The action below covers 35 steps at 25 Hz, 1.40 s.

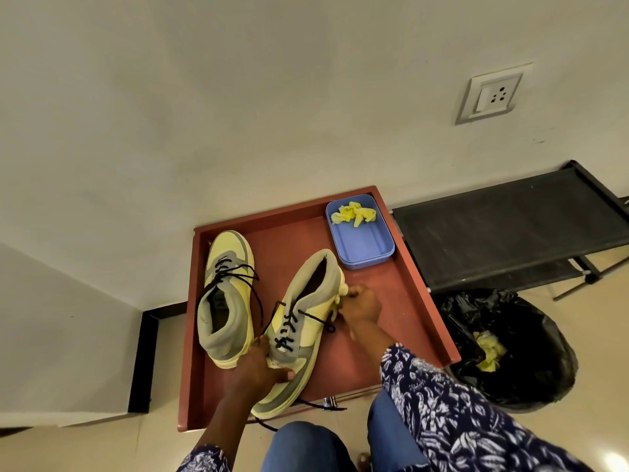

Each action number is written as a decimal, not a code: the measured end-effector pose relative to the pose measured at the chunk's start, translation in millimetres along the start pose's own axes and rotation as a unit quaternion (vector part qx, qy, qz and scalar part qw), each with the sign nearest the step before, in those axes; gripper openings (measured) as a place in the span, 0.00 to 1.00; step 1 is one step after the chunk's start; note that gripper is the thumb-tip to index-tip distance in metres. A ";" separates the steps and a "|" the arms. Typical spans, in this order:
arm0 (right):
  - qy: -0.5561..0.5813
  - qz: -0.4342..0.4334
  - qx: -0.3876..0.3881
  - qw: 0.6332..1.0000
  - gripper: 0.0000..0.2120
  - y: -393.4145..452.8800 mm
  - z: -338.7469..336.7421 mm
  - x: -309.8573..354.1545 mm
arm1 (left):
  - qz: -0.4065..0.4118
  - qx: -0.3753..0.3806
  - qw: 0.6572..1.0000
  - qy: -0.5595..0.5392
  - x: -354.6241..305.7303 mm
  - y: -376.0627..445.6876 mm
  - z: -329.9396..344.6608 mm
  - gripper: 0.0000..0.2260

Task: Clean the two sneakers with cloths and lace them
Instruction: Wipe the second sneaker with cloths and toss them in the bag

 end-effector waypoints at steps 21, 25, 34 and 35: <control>-0.076 -0.026 0.201 0.976 0.14 -42.6 3.5 -34.0 | 0.004 -0.003 1.000 0.002 -2.1 0.7 0.4 0.43; 0.018 0.011 0.042 0.999 0.12 -58.1 -25.0 -41.0 | 0.010 -0.005 1.000 -0.013 -0.8 0.1 0.2 0.41; 0.070 0.061 0.143 0.985 0.04 -114.0 38.1 -61.7 | 0.020 -0.008 1.000 -0.011 -2.2 -0.7 -0.4 0.39; 0.069 0.054 0.128 0.988 0.05 -110.1 38.8 -57.8 | 0.019 -0.008 1.000 -0.012 -1.5 -0.2 -0.3 0.40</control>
Point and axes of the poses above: each hand's wrist, its own y-axis towards the middle knuckle, its own z-axis out of the palm, x = y × z, the point moved 3 cm from there along y, towards the middle knuckle, and after that the axes turned 11 degrees about x, right-handed, at the moved point
